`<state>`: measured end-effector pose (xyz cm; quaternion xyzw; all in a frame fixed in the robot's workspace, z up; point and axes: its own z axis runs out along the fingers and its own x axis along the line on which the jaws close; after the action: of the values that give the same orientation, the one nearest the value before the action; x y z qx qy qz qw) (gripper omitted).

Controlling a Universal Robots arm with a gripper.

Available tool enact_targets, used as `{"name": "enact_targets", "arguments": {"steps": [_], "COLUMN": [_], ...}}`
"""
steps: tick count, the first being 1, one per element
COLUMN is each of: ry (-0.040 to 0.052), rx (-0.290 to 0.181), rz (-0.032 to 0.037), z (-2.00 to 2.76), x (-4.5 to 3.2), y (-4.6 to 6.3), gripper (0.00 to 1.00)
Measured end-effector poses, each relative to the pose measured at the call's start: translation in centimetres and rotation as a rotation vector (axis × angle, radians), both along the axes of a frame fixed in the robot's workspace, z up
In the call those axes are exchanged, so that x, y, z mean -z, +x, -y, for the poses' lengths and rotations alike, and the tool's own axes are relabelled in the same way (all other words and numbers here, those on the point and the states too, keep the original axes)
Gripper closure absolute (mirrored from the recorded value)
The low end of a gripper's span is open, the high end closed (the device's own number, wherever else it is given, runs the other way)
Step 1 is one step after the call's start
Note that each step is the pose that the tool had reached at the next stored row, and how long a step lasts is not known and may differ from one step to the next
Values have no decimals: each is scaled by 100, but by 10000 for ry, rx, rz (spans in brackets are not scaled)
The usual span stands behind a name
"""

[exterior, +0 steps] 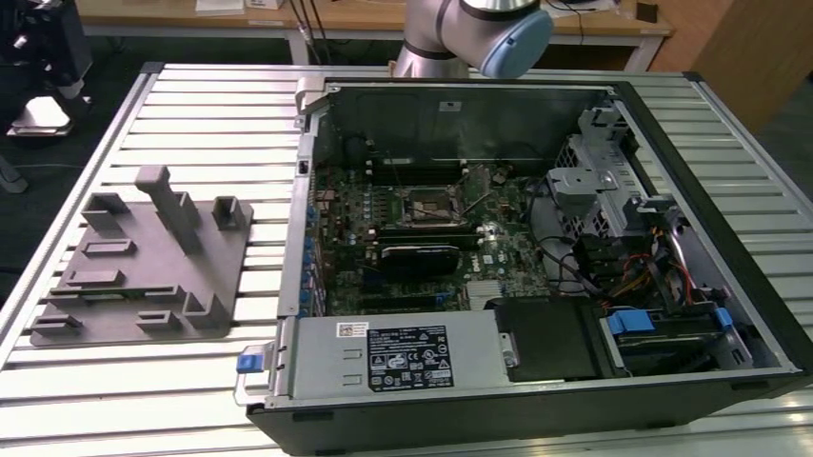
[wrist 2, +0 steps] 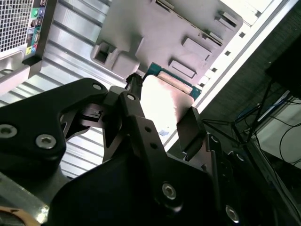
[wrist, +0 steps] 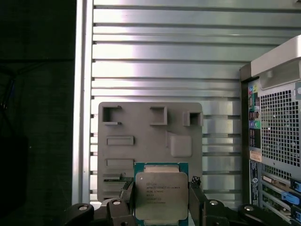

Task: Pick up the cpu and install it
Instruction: 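Pick up the cpu and move it towards the insertion slot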

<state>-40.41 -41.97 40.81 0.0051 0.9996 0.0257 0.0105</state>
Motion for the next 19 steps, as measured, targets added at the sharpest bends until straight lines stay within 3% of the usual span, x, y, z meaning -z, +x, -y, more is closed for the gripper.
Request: {"name": "enact_targets", "arguments": {"steps": [19], "ry": [0], "rx": [1], "rz": [-17], "z": [0], "x": [-1], "y": [448], "gripper": [46]}}
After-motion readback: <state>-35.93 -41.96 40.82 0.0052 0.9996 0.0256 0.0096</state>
